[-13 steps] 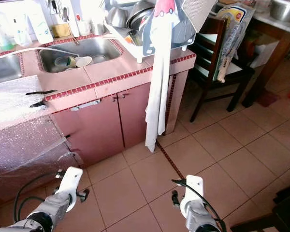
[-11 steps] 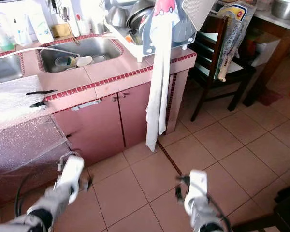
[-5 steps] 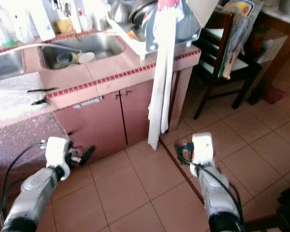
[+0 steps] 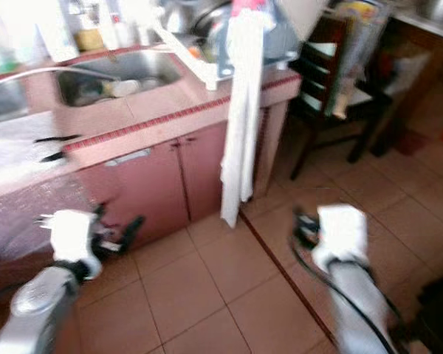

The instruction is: Kitchen organization

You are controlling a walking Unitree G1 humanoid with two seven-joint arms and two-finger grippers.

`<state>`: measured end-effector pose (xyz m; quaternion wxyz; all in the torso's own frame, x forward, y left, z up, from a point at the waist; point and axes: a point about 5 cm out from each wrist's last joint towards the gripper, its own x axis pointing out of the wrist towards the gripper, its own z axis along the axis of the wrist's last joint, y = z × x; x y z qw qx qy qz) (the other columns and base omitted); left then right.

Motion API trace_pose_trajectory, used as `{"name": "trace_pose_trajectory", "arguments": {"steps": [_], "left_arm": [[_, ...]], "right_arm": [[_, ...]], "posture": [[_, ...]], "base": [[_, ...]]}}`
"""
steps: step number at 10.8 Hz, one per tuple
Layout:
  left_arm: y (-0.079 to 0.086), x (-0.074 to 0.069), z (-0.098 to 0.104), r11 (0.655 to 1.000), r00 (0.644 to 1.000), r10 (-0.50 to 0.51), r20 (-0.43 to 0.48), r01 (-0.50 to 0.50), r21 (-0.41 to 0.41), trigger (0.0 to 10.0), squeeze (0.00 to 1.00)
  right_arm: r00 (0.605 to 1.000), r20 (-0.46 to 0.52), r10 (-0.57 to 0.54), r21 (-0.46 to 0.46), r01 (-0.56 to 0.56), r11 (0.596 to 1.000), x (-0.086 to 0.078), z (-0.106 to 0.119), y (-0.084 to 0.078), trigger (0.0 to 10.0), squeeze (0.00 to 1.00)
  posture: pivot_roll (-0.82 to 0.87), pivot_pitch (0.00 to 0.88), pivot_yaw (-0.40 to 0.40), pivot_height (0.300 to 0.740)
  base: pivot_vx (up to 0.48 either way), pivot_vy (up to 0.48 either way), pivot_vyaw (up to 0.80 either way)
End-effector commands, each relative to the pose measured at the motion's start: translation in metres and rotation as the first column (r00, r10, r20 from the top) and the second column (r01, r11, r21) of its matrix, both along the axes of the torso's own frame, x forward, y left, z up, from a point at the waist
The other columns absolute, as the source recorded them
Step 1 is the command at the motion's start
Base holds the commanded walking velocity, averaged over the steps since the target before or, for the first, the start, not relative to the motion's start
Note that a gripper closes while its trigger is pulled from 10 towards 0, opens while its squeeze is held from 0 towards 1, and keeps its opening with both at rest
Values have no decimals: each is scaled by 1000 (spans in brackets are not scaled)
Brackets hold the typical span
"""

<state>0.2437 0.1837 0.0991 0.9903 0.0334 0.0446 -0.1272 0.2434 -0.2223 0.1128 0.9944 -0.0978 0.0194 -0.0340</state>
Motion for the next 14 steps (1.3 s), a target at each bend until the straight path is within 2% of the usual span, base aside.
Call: {"name": "trace_pose_trajectory", "arguments": {"steps": [1, 2, 3, 4, 5, 6, 8, 12, 14], "left_arm": [[4, -6, 1, 999, 1000, 12, -1, -12, 36, 10000, 0], [4, -11, -2, 999, 999, 44, -30, -43, 23, 10000, 0], [-4, -10, 2, 999, 999, 35, -2, -35, 23, 10000, 0], [-6, -9, 4, 999, 999, 35, 13, -36, 38, 10000, 0], [-1, -6, 6, 993, 993, 115, 22, -114, -7, 10000, 0], [1, -6, 6, 989, 989, 148, 31, -148, -10, 10000, 0], [-4, -3, 5, 989, 988, 149, 34, -149, 13, 10000, 0], [-6, 11, 9, 983, 983, 180, 28, -180, 25, 10000, 0], [-7, 21, 23, 983, 982, 182, 50, -181, -18, 10000, 0]], "right_arm": [[1000, 27, -7, 16, 7, 1000, -6, 9, 3, 10000, 0], [1000, 17, -11, 31, 11, 999, -15, 10, 9, 10000, 0], [1000, 9, 14, 33, -14, 999, -17, 11, 20, 10000, 0], [1000, 6, 23, 45, -23, 999, -16, 12, 23, 10000, 0], [998, 28, 49, 30, -49, 998, -7, 20, 24, 10000, 0], [998, 34, 52, 22, -53, 998, 2, 25, 21, 10000, 0], [996, 45, 73, -3, -73, 997, 12, 31, 23, 10000, 0], [996, 46, 76, 18, -77, 997, 16, 31, 28, 10000, 0], [995, 78, 65, 51, -69, 996, 19, 37, 31, 10000, 0]], "posture": [[-112, 92, 42, 740], [-125, 99, 39, 740], [-121, 79, 19, 740], [-118, 76, 15, 740], [-106, 63, 3, 740], [-98, 50, -7, 740], [-97, 42, -13, 740], [-94, 45, -9, 740], [-99, 51, 4, 740]], "base": [[0, 0, 0], [0, 0, 0], [0, 0, 0], [0, 0, 0], [0, 0, 0], [0, 0, 456], [0, 0, 800], [0, 0, 800], [0, 0, 400]]}}
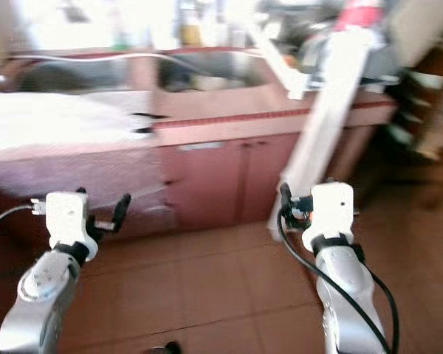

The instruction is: Kitchen organization

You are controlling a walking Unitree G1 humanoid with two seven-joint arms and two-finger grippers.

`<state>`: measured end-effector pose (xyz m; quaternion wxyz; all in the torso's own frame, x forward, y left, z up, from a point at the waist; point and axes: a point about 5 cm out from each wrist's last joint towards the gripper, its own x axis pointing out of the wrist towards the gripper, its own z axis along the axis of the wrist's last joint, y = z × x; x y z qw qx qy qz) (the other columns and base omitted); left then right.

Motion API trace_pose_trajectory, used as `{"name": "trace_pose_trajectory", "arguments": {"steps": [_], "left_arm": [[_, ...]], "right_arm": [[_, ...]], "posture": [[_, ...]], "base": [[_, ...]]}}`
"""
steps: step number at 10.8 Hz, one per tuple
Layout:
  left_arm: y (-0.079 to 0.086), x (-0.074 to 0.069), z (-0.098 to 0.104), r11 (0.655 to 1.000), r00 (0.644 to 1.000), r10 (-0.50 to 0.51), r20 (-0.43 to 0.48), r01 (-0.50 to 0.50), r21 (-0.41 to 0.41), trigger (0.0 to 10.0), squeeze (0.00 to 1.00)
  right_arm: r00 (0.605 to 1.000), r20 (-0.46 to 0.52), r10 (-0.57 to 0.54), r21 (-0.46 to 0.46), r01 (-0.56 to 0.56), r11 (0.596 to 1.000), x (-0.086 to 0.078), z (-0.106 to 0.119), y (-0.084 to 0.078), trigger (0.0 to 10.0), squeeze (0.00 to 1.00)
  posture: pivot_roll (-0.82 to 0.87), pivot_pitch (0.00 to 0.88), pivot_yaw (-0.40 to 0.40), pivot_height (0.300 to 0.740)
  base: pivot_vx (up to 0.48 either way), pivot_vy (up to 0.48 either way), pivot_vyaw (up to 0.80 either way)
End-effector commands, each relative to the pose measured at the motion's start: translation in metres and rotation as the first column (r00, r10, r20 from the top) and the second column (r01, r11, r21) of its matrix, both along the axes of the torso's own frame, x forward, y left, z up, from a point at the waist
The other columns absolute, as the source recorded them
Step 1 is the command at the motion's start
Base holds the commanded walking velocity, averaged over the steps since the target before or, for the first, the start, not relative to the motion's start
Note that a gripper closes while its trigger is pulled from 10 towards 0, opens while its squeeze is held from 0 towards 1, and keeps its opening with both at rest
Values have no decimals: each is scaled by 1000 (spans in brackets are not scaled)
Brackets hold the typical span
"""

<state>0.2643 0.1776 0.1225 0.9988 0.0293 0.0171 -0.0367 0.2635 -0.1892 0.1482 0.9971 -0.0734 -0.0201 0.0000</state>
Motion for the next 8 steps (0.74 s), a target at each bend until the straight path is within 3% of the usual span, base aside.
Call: {"name": "trace_pose_trajectory", "arguments": {"steps": [1, 8], "left_arm": [[-3, 5, 3, 1000, 1000, -7, 1, 7, -16, 10000, 0], [-8, 8, -2, 999, 997, -3, -74, -1, -51, 10000, 0]], "right_arm": [[1000, -1, -31, 8, 31, 999, -1, 0, -5, 10000, 0], [998, -14, -55, 43, 56, 998, -5, -3, -3, 10000, 0]], "posture": [[-101, 54, 13, 740], [-101, 75, 29, 740]], "base": [[0, 0, 0], [0, 0, 0]]}}
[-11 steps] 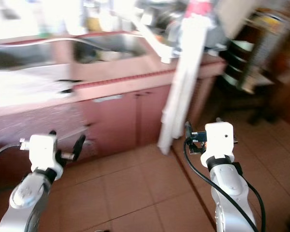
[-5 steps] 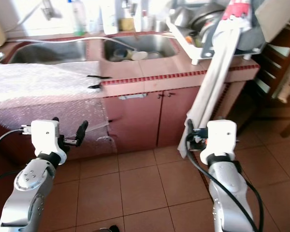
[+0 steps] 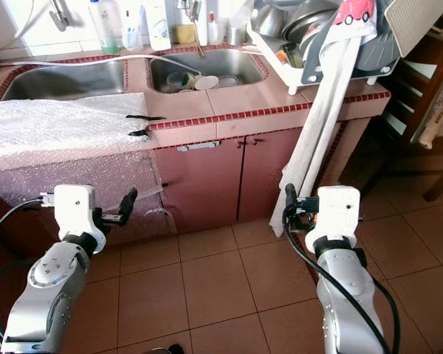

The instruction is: Kitchen organization

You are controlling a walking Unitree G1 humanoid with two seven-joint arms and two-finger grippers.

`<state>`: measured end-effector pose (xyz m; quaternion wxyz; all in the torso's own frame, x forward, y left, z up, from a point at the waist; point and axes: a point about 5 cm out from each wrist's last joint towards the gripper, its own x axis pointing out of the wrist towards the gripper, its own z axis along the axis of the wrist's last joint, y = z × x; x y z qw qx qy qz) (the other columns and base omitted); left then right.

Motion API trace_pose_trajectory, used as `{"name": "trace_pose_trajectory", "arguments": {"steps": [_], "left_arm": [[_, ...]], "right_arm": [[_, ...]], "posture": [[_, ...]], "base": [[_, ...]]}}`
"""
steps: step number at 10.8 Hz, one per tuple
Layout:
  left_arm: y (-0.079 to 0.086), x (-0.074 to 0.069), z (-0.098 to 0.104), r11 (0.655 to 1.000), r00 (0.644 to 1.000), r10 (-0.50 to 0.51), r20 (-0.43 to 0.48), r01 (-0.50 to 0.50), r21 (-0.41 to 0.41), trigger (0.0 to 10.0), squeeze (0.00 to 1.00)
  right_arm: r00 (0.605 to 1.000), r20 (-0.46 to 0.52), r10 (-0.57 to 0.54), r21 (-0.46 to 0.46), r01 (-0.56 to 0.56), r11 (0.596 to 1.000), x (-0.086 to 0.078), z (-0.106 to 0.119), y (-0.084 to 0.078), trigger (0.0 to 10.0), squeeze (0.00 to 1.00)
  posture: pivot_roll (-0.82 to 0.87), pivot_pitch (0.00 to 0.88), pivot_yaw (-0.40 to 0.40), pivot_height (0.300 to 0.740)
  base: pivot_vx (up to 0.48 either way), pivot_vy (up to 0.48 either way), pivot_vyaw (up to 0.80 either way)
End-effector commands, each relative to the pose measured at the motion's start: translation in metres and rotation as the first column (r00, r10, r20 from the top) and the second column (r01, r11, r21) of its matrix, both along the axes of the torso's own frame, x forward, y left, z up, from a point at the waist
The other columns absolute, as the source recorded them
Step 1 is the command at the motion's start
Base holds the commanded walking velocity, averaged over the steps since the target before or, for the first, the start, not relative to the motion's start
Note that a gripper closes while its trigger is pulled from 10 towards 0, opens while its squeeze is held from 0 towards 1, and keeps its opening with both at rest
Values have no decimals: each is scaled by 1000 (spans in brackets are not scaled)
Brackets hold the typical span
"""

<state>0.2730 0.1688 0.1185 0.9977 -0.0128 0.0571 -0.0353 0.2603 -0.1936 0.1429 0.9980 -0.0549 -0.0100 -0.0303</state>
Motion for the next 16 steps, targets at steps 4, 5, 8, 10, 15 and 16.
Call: {"name": "trace_pose_trajectory", "arguments": {"steps": [4, 5, 8, 10, 15, 16], "left_arm": [[4, -1, -4, 998, 998, 30, -49, -32, -53, 10000, 0], [4, -1, -5, 998, 998, 33, -58, -36, -57, 10000, 0], [5, -1, -4, 998, 998, 28, -64, -32, -55, 10000, 0], [5, -1, -4, 998, 997, 24, -67, -27, -51, 10000, 0], [3, 0, -7, 999, 996, 35, -78, -38, -37, 10000, 0], [0, 2, -3, 1000, 999, 28, -38, -29, -12, 10000, 0]], "right_arm": [[1000, 7, 14, 5, -14, 1000, 2, 4, 4, 10000, 0], [1000, 9, 14, 4, -14, 1000, 4, 5, 4, 10000, 0], [1000, 13, 13, 4, -13, 1000, 4, 5, 4, 10000, 0], [1000, 13, 12, 5, -12, 1000, 4, 5, 4, 10000, 0], [1000, 15, 27, -7, -27, 1000, 9, 6, 4, 10000, 0], [999, 16, 33, -8, -33, 999, 10, 6, 5, 10000, 0]], "posture": [[-100, 85, 27, 740], [-98, 86, 28, 740], [-97, 86, 33, 740], [-99, 85, 34, 740], [-90, 67, 16, 740], [-87, 64, 10, 740]], "base": [[0, 225, 0], [0, 480, 0], [0, 480, 0], [0, 480, 0], [0, 480, 0], [0, 0, 0]]}}
